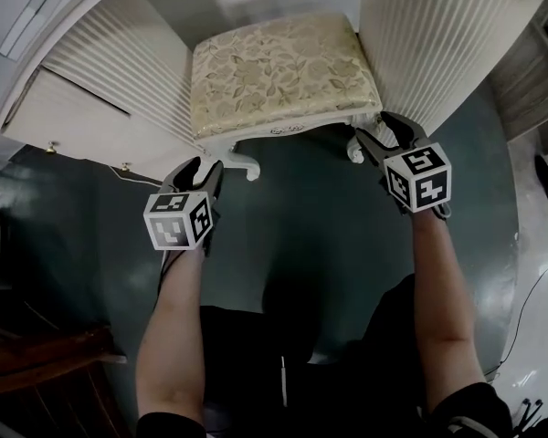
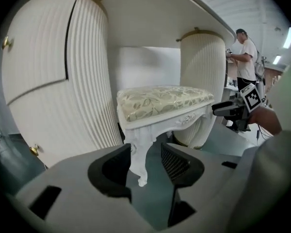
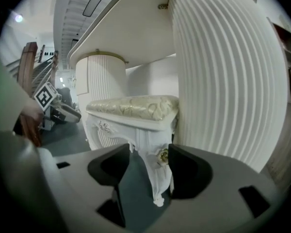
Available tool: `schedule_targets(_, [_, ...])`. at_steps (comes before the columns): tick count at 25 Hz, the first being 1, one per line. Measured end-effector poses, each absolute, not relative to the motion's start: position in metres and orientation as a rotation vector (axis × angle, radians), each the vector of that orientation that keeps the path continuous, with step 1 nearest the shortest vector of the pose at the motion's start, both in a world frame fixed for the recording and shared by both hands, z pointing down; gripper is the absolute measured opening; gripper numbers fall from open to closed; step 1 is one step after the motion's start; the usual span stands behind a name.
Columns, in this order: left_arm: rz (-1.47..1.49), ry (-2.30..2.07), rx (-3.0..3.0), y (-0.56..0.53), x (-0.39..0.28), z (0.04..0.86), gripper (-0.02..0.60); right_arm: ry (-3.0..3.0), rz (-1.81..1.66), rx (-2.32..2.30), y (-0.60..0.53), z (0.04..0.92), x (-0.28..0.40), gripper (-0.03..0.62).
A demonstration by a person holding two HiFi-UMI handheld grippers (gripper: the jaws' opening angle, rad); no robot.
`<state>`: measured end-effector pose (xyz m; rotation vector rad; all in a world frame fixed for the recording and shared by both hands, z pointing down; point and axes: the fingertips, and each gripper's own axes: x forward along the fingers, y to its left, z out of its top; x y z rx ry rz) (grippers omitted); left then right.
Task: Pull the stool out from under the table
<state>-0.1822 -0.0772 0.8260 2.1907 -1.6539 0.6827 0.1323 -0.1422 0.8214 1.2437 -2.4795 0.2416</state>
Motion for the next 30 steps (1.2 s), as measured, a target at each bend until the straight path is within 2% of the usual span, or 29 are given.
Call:
schedule_targets(2, [0.716, -1.631, 2.179, -0.082, -0.183, 0.838, 0.243, -2.469, 0.21, 1.263, -0.143, 0.824, 0.13, 0.253])
schedule_targets(5, [0.838, -1.61, 2.215, -0.092, -0.184, 0.853, 0.281, -2.441, 0.166, 1.269, -0.145, 0.826, 0.132, 0.247])
schedule_targets(12, [0.746, -1.614, 2.248, -0.124, -0.189, 0.855, 0.273, -2.412, 0.18, 1.297, -0.159, 0.835, 0.129, 0.249])
schedule_targets(16, [0.723, -1.601, 2.251, -0.133, -0.182, 0.862, 0.299, -2.398, 0.143, 1.326, -0.163, 0.837, 0.13, 0.252])
schedule_targets(22, [0.682, -1.574, 2.195, -0.129, -0.178, 0.861, 0.301, -2.391, 0.114, 1.291, -0.161, 0.837, 0.131, 0.235])
schedule_targets(30, [0.813, -1.476, 2.192, -0.122, -0.178, 0.865, 0.262, -2.373, 0.116, 1.326, -0.167, 0.84, 0.132, 0.233])
